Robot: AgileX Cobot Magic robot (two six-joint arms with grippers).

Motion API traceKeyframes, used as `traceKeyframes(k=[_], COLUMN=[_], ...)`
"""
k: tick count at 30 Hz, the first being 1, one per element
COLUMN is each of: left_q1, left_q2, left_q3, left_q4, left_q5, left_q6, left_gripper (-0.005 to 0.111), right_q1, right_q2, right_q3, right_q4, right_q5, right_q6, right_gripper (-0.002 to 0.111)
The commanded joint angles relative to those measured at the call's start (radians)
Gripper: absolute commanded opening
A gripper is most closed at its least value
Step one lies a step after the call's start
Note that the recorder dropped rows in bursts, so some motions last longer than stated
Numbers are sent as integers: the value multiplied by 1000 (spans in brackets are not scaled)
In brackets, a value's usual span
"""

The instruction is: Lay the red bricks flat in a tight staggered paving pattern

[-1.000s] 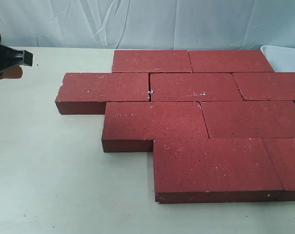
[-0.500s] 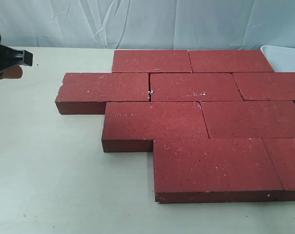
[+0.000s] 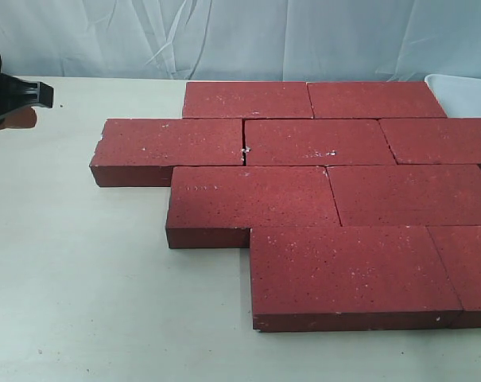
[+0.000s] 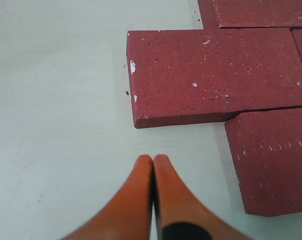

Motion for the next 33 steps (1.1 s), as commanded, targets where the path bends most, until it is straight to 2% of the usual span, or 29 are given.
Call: traceKeyframes(k=[1,8,11,25,33], left_q1=[-8,-8,-8,-8,-8], left_q2=[-5,-5,-5,-7,-72], left_q3=[4,4,4,4,4], left_q4=[-5,-5,-5,-5,-5], left_q5=[-5,-5,-5,-5,-5], left_q6=[3,3,3,3,5], left_gripper=[0,0,0,0,0], right_q1=[-4,-4,-4,-4,-4], right_q2=[-42,-42,-42,-42,-42], right_q3=[88,243,244,244,244], right_q4=[37,37,35,35,35], right_q5=[-8,-51,-98,-93,-91], right_q6=[-7,-7,-3,-3,-3], right_gripper=[-1,-1,-1,-1,-1])
